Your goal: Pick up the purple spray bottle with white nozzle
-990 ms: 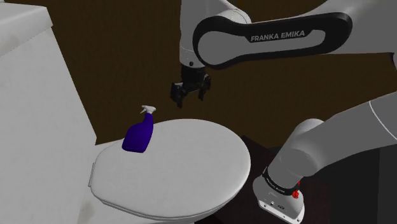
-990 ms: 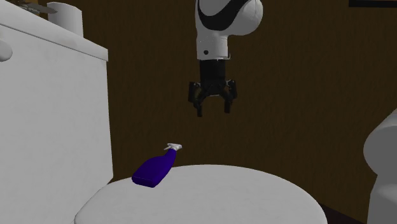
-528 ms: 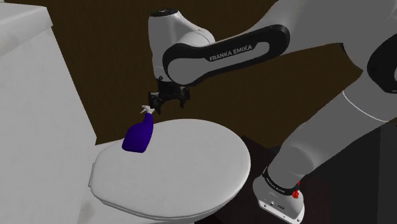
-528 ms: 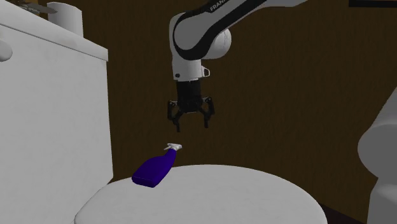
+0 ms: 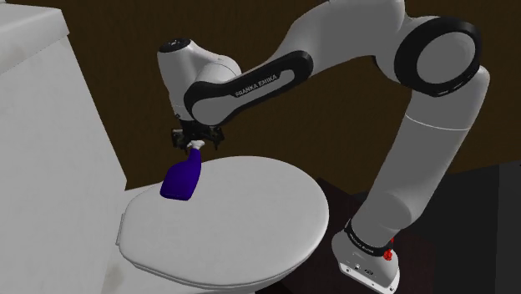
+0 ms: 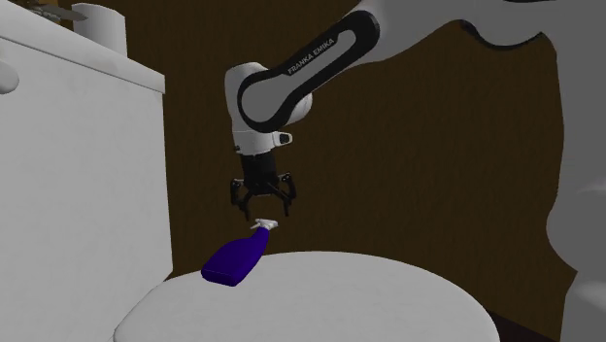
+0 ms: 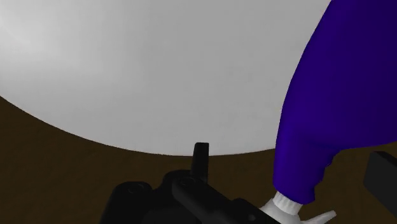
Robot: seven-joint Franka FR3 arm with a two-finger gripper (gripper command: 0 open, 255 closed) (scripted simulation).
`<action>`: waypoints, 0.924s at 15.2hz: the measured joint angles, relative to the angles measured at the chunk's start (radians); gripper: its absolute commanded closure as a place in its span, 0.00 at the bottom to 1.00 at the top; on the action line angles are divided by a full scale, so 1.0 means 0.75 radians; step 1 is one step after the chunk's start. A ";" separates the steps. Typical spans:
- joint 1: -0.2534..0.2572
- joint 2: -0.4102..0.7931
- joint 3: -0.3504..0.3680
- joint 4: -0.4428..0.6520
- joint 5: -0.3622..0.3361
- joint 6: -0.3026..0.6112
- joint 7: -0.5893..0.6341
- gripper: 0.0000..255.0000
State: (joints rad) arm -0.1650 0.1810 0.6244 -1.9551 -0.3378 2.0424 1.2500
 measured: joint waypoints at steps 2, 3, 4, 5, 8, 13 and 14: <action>0.042 0.137 -0.030 0.109 -0.096 -0.016 0.112 0.00; 0.060 0.186 -0.046 0.151 -0.129 -0.025 0.157 0.00; 0.073 0.223 -0.059 0.187 -0.152 -0.035 0.187 0.00; 0.082 0.248 -0.069 0.203 -0.169 -0.033 0.207 0.00; 0.097 0.296 -0.086 0.216 -0.201 -0.009 0.238 0.00; 0.108 0.337 -0.101 0.195 -0.234 0.042 0.270 1.00; 0.107 0.336 -0.101 0.191 -0.235 0.045 0.271 1.00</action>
State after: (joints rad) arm -0.0844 0.4331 0.5488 -1.8118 -0.5139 2.0763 1.4536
